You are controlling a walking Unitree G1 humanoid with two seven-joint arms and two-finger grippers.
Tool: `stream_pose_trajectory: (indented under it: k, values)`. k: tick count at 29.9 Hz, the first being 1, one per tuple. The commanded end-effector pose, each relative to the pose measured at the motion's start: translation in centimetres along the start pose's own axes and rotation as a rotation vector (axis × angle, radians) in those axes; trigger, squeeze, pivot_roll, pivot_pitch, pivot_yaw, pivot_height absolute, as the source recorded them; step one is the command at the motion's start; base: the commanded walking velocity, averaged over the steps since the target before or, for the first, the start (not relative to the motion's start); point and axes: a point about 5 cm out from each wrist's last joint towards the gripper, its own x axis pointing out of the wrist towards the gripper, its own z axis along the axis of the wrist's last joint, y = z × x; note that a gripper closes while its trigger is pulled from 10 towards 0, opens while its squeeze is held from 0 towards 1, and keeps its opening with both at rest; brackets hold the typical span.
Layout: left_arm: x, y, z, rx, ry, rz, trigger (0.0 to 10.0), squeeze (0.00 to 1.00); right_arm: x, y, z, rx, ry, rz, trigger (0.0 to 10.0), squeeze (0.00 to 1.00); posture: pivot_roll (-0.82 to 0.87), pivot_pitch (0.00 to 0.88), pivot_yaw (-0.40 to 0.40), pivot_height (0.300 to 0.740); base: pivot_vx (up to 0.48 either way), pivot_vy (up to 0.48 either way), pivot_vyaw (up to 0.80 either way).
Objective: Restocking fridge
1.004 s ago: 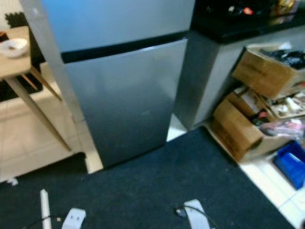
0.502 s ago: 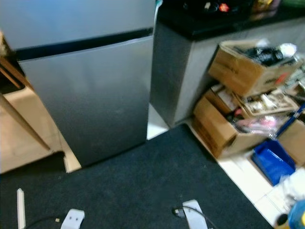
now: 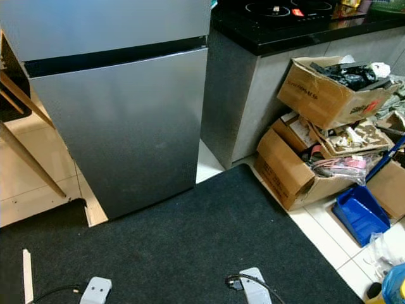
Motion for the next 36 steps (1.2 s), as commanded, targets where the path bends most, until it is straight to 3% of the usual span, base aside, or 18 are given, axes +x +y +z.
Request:
stream_pose_trajectory:
  k: [1, 22, 30, 36]
  values:
    - [0.1, -2.5, -1.9, -0.028, 0.069, -0.100, 10.0, 0.00, -0.2, -0.1, -0.8, 0.004, 0.022, -0.002, 10.0, 0.00, -0.04, 0.129, -0.046, 0.740, 0.000, -0.446, 0.00]
    - [0.0, -2.5, -2.3, -0.043, 0.072, -0.091, 10.0, 0.00, -0.2, -0.4, -0.9, 0.006, 0.022, -0.009, 10.0, 0.00, -0.05, 0.147, -0.048, 0.740, 0.000, -0.436, 0.00]
    - [-0.1, -2.5, -2.5, -0.048, 0.075, -0.087, 10.0, 0.00, -0.3, -0.7, -1.0, 0.007, 0.022, -0.016, 10.0, 0.00, -0.07, 0.151, -0.045, 0.740, 0.000, 0.000, 0.00]
    - [-0.2, -1.2, -2.6, -0.052, 0.077, -0.050, 10.0, 0.00, -0.5, -1.4, -1.4, 0.014, 0.026, -0.034, 10.0, 0.00, -0.09, 0.159, -0.033, 0.740, 0.000, 0.000, 0.00]
